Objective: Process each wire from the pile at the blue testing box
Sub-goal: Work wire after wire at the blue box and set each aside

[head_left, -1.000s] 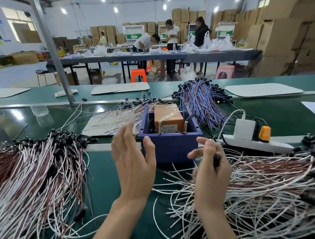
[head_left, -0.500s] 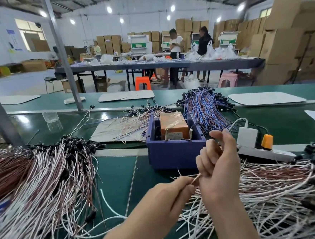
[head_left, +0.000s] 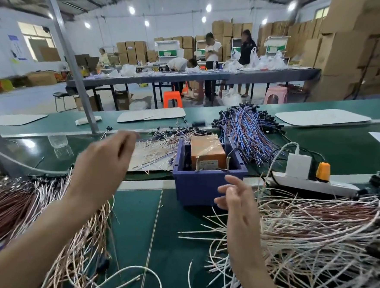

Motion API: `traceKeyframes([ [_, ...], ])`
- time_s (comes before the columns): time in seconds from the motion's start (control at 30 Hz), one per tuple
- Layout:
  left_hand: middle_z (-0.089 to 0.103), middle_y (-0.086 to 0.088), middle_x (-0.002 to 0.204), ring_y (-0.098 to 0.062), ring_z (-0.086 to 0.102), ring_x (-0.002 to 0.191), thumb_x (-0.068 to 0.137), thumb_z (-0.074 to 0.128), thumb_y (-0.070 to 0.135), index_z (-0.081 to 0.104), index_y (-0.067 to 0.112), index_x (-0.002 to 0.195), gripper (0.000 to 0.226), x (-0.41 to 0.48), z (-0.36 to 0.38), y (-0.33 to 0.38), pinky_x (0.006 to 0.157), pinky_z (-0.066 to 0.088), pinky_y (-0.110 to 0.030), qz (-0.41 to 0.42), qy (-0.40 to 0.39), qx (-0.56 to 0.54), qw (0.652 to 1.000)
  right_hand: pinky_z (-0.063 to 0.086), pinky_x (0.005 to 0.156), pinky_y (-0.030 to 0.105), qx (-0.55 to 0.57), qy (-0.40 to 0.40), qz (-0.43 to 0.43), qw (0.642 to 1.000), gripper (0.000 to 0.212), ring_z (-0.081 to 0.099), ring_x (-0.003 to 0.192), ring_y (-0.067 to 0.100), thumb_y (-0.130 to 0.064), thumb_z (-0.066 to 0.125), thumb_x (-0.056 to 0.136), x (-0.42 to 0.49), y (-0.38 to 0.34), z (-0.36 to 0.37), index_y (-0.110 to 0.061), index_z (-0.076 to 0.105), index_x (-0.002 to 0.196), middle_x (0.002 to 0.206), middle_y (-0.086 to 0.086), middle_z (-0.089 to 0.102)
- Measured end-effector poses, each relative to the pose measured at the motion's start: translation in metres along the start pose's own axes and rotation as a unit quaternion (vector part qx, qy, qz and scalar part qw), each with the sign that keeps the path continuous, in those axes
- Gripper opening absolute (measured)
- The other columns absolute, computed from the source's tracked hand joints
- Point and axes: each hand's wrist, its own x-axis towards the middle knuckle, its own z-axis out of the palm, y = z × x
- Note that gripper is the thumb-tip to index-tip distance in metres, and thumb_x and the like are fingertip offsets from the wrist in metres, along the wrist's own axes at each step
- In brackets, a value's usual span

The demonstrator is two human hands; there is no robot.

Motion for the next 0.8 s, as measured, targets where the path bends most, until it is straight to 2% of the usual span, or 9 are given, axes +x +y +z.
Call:
traceKeyframes([
  [0.07, 0.059, 0.001, 0.064, -0.019, 0.056, 0.049, 0.108, 0.038, 0.036, 0.065, 0.012, 0.104, 0.037, 0.046, 0.015, -0.007, 0.047, 0.039, -0.028, -0.019, 0.021, 0.017, 0.999, 0.052, 0.079, 0.019, -0.036, -0.022, -0.011, 0.999, 0.022, 0.067, 0.089, 0.011, -0.055, 0.045, 0.093, -0.002, 0.005, 0.000, -0.050, 0.059, 0.110, 0.101, -0.013, 0.066],
  [0.13, 0.065, -0.009, 0.093, -0.030, 0.064, 0.079, 0.108, 0.036, 0.038, 0.061, 0.010, 0.118, 0.039, 0.092, 0.033, -0.009, 0.072, 0.049, -0.041, -0.058, -0.027, 0.082, 0.995, 0.054, 0.076, 0.025, -0.064, -0.036, -0.013, 0.997, 0.024, 0.065, 0.085, 0.013, -0.060, 0.044, 0.092, -0.005, 0.010, -0.001, -0.053, 0.057, 0.112, 0.099, -0.012, 0.066],
  [0.23, 0.045, -0.017, 0.141, -0.036, 0.048, 0.127, 0.105, 0.042, 0.043, 0.043, 0.012, 0.143, 0.048, 0.121, 0.055, -0.008, 0.110, 0.031, -0.055, -0.110, -0.142, 0.109, 0.978, 0.054, 0.067, 0.031, -0.103, -0.055, -0.019, 0.993, 0.022, 0.064, 0.078, 0.015, -0.057, 0.042, 0.095, -0.006, 0.016, -0.004, -0.055, 0.055, 0.113, 0.096, -0.011, 0.065],
  [0.3, 0.045, -0.016, 0.144, -0.032, 0.048, 0.130, 0.105, 0.043, 0.039, 0.042, 0.012, 0.146, 0.049, 0.107, 0.064, -0.008, 0.109, 0.039, -0.047, -0.058, -0.154, 0.089, 0.982, 0.054, 0.067, 0.035, -0.121, -0.066, -0.018, 0.990, 0.018, 0.063, 0.075, 0.015, -0.052, 0.042, 0.100, -0.006, 0.021, -0.006, -0.055, 0.053, 0.115, 0.096, -0.011, 0.064],
  [0.43, 0.067, -0.006, 0.118, -0.023, 0.067, 0.101, 0.102, 0.045, 0.031, 0.062, 0.016, 0.127, 0.033, 0.032, 0.065, -0.024, 0.083, 0.053, -0.035, 0.133, -0.162, 0.137, 0.968, 0.053, 0.065, 0.035, -0.137, -0.068, -0.017, 0.988, 0.025, 0.063, 0.071, 0.014, -0.063, 0.035, 0.094, -0.004, 0.024, -0.002, -0.059, 0.050, 0.114, 0.095, -0.014, 0.063],
  [0.53, 0.065, -0.009, 0.122, -0.026, 0.063, 0.108, 0.102, 0.043, 0.032, 0.060, 0.014, 0.129, 0.037, -0.011, 0.061, -0.066, 0.093, 0.050, -0.042, -0.016, -0.193, 0.236, 0.952, 0.051, 0.064, 0.033, -0.155, -0.072, -0.029, 0.985, 0.027, 0.062, 0.069, 0.014, -0.065, 0.031, 0.095, -0.007, 0.026, 0.000, -0.059, 0.048, 0.115, 0.095, -0.014, 0.064],
  [0.6, 0.057, -0.013, 0.130, -0.029, 0.055, 0.119, 0.105, 0.036, 0.040, 0.054, 0.014, 0.132, 0.042, -0.028, 0.054, -0.094, 0.099, 0.046, -0.043, -0.159, -0.262, 0.296, 0.904, 0.051, 0.062, 0.034, -0.162, -0.074, -0.035, 0.983, 0.027, 0.061, 0.068, 0.015, -0.063, 0.031, 0.096, -0.008, 0.026, 0.000, -0.058, 0.049, 0.115, 0.095, -0.013, 0.063],
  [0.7, 0.049, -0.011, 0.134, -0.030, 0.052, 0.122, 0.104, 0.036, 0.047, 0.053, 0.015, 0.126, 0.042, -0.045, 0.048, -0.110, 0.098, 0.045, -0.040, -0.175, -0.358, 0.359, 0.844, 0.051, 0.062, 0.032, -0.172, -0.069, -0.041, 0.982, 0.029, 0.062, 0.070, 0.015, -0.064, 0.029, 0.095, -0.008, 0.026, 0.002, -0.057, 0.048, 0.116, 0.095, -0.013, 0.064],
  [0.8, 0.050, -0.013, 0.126, -0.032, 0.059, 0.111, 0.105, 0.043, 0.032, 0.050, 0.011, 0.119, 0.026, -0.047, 0.050, -0.112, 0.089, 0.050, -0.042, -0.204, -0.338, 0.310, 0.865, 0.051, 0.063, 0.031, -0.176, -0.063, -0.046, 0.981, 0.028, 0.063, 0.070, 0.016, -0.062, 0.029, 0.096, -0.009, 0.026, 0.001, -0.057, 0.049, 0.115, 0.093, -0.013, 0.064],
])
